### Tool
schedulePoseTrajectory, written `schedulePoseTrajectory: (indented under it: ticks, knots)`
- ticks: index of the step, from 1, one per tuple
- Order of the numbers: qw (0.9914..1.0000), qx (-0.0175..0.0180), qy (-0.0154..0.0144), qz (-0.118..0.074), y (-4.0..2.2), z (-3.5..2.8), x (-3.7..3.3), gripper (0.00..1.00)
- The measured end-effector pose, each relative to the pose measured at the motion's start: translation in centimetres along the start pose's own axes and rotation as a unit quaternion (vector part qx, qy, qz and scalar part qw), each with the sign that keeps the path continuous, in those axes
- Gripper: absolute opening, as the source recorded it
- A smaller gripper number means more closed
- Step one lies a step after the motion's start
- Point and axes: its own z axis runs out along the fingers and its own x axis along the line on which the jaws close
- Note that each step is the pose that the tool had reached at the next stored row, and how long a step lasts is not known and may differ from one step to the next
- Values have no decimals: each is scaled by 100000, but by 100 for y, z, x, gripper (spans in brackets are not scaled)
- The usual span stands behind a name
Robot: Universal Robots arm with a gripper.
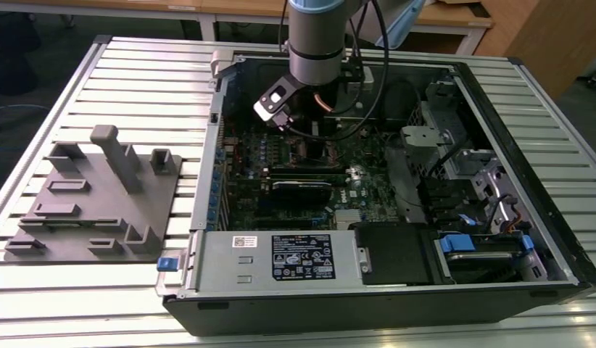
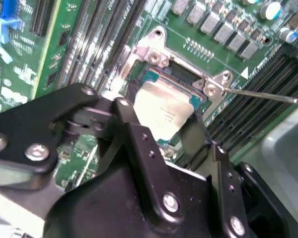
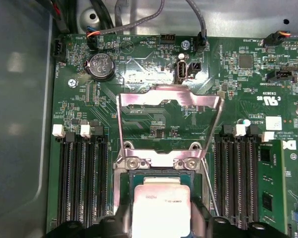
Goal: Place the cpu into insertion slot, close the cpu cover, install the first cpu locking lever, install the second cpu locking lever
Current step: 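Place the cpu into insertion slot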
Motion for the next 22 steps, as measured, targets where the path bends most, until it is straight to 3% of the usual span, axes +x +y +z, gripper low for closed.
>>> schedulePoseTrajectory:
  ticks: [1,5,11,22]
  knots:
    - [100000,18,-30,-1,0,-1,-1,61]
    - [100000,69,-111,-6,-1,-18,-4,61]
    - [100000,62,-99,-5,5,-106,-5,61]
    - [100000,58,-96,-4,6,-113,-5,61]
